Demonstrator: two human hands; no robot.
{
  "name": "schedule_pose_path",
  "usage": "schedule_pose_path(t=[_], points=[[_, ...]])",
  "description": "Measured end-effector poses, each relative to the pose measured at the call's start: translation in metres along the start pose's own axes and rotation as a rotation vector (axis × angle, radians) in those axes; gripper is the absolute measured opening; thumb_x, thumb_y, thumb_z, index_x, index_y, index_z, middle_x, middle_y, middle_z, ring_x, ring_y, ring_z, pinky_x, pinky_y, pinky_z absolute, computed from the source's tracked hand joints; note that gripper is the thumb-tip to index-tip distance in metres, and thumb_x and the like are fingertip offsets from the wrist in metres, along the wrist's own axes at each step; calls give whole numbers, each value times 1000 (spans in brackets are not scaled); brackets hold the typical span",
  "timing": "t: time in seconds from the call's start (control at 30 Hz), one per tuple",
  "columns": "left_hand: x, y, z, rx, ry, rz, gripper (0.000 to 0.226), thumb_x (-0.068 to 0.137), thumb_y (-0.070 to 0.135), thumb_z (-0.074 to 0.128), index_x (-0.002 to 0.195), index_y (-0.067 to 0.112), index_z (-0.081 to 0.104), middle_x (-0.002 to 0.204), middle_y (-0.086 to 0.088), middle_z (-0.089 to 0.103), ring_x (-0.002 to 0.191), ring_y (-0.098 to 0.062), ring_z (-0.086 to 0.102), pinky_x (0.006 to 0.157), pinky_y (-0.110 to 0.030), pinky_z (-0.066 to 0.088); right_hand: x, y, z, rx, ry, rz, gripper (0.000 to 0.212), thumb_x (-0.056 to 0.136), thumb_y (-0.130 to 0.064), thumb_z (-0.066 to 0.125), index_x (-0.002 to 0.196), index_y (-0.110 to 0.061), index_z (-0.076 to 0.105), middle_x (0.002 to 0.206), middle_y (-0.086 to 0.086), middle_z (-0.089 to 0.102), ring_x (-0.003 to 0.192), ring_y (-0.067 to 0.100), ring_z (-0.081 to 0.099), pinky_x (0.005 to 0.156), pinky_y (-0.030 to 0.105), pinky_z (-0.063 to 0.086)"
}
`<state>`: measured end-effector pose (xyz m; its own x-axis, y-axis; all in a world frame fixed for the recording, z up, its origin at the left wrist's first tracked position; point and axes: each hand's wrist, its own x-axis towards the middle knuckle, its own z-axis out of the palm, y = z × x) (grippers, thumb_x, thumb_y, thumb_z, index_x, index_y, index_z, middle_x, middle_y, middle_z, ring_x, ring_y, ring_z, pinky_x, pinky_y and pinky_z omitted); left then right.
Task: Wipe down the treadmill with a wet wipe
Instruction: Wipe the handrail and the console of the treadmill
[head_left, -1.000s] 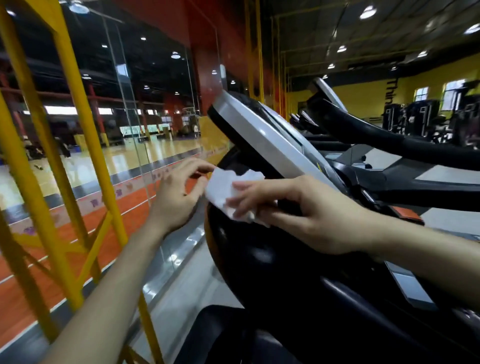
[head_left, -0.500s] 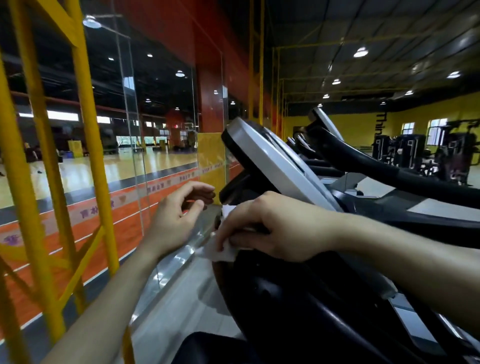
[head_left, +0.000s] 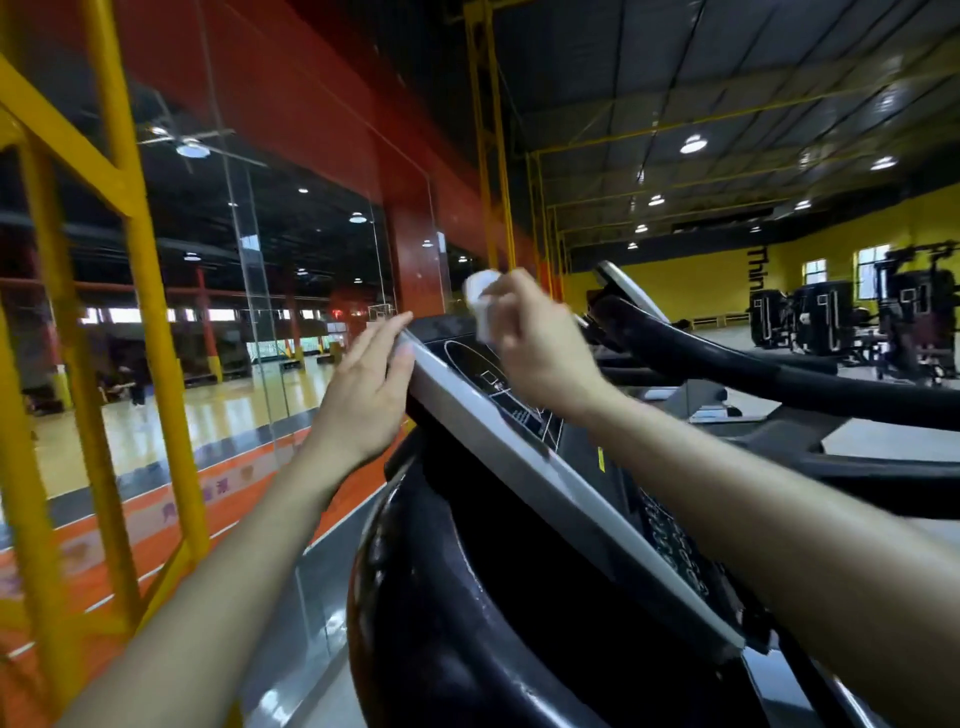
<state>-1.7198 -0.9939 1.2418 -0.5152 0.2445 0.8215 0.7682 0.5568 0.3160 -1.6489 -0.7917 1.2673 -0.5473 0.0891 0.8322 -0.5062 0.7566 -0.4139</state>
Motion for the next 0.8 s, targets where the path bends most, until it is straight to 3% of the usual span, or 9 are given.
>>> schedule_pose_path(t=[0.07, 0.13, 0.17, 0.3, 0.4, 0.43, 0.57, 0.63, 0.8], points=[[2, -2, 0, -14, -11, -21, 43, 116, 30, 39, 157, 37, 48, 162, 8, 48, 150, -12, 41, 124, -32, 30, -49, 11, 12, 19, -225, -153, 44, 107, -10, 53, 147, -26, 56, 127, -8, 72, 108, 15, 69, 89, 31, 52], [3, -6, -3, 8, -33, -21, 43, 115, 31, 39, 157, 41, 46, 162, 12, 48, 149, -10, 43, 123, -34, 33, -94, 39, 2, 22, -264, -242, 51, 109, -14, 50, 157, -32, 51, 162, -21, 47, 145, 0, 48, 119, 24, 39], [3, -8, -4, 32, -49, -21, 44, 115, 33, 38, 157, 43, 44, 163, 12, 47, 149, -11, 42, 122, -34, 33, -110, 53, -6, 7, -264, -268, 52, 110, -15, 49, 159, -33, 49, 168, -23, 35, 152, -4, 36, 124, 21, 31], [0, -7, -1, 50, -15, -23, 46, 113, 35, 37, 158, 43, 43, 164, 9, 46, 152, -14, 39, 126, -43, 32, -91, 50, -5, -48, -322, -327, 60, 109, -13, 50, 164, -32, 39, 175, -18, 21, 157, 1, 29, 126, 22, 29], [-1, -8, -4, -72, -19, -76, 45, 111, 27, 41, 151, 47, 52, 151, 18, 59, 142, -7, 51, 123, -42, 39, -42, 12, 30, -64, -326, -373, 65, 106, -4, 54, 165, -26, 39, 177, -9, 19, 159, 10, 25, 121, 6, 18], [0, -10, -7, -101, -29, -87, 46, 109, 28, 42, 146, 53, 54, 144, 23, 63, 138, -4, 54, 121, -43, 42, -36, 9, 34, -80, -311, -395, 65, 106, -4, 55, 165, -26, 39, 177, -9, 18, 160, 9, 21, 122, 7, 17], [3, -14, -12, -53, -65, -78, 47, 114, 29, 39, 150, 59, 47, 156, 23, 52, 147, -2, 44, 123, -35, 36, -98, 66, 5, -385, -287, -651, 55, 108, -8, 44, 163, -15, 42, 178, -1, 18, 165, 19, 7, 131, 37, 24], [0, -13, -9, -39, -51, -69, 46, 115, 28, 39, 153, 54, 46, 159, 20, 49, 148, -3, 41, 124, -32, 34, -137, 93, -15, -520, -273, -749, 51, 111, -15, 29, 155, -8, 53, 175, 8, 24, 165, 29, 14, 132, 43, 20], [1, -9, -9, -59, -14, -64, 42, 114, 24, 42, 145, 48, 57, 146, 17, 61, 134, -6, 55, 115, -37, 47, -74, 49, 19, -661, -287, -858, 54, 104, -24, 42, 155, -15, 54, 175, 11, 26, 165, 33, 12, 133, 49, 10]])
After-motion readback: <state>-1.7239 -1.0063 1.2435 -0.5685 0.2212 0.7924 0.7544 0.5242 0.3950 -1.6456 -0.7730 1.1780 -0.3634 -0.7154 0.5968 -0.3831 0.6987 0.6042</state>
